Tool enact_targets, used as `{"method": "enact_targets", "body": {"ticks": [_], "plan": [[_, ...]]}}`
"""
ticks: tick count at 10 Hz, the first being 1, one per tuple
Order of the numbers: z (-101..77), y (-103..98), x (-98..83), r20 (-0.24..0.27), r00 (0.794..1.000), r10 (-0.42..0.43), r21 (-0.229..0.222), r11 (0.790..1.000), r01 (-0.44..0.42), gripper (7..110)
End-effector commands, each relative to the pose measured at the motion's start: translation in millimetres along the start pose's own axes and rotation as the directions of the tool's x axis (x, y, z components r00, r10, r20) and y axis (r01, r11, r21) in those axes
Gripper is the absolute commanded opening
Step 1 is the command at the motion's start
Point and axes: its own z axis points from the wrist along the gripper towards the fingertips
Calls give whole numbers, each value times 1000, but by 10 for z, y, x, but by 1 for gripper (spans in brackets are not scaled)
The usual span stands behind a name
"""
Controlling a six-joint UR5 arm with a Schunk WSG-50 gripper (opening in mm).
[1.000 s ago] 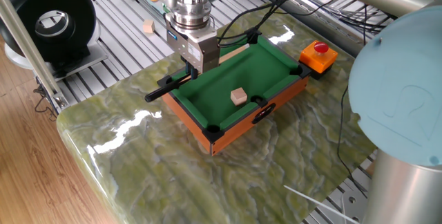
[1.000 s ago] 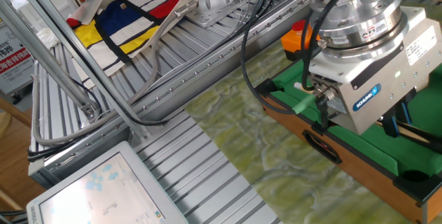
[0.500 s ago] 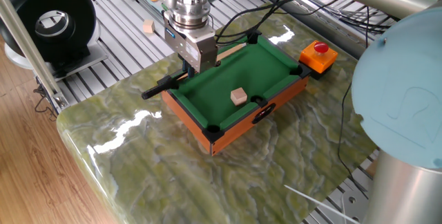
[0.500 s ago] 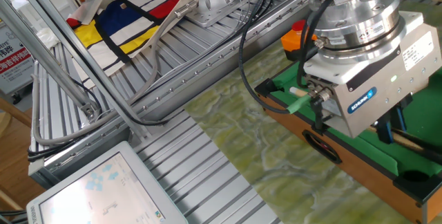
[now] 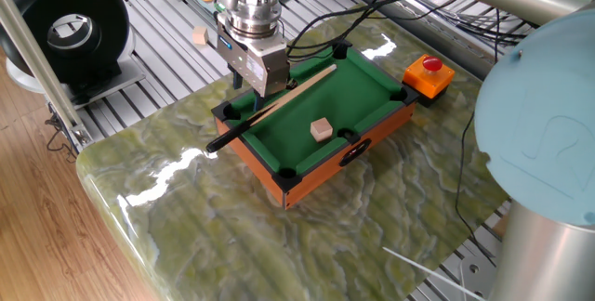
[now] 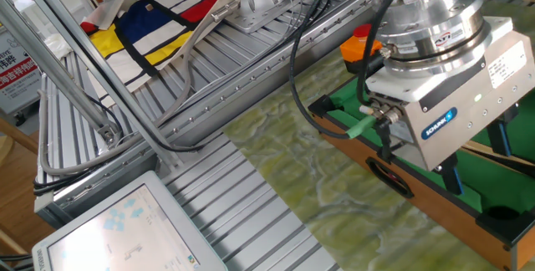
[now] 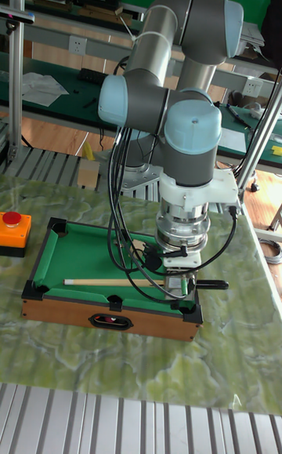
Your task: Hit the pool ball
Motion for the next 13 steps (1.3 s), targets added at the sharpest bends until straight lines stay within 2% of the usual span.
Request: {"method": "enact_targets", "body": {"ticks": [1, 3, 7, 8, 13], "plan": [[-32, -24, -78, 28, 999, 21, 2, 1000, -21, 66], [-104, -61, -81, 21, 999, 50, -1, 999, -50, 66], [-373, -307, -13, -23, 992, 127, 23, 992, -126, 66], [-393, -322, 28, -38, 991, 130, 25, 991, -129, 66], [-406, -313, 28, -44, 991, 125, 18, 992, -124, 66]]}}
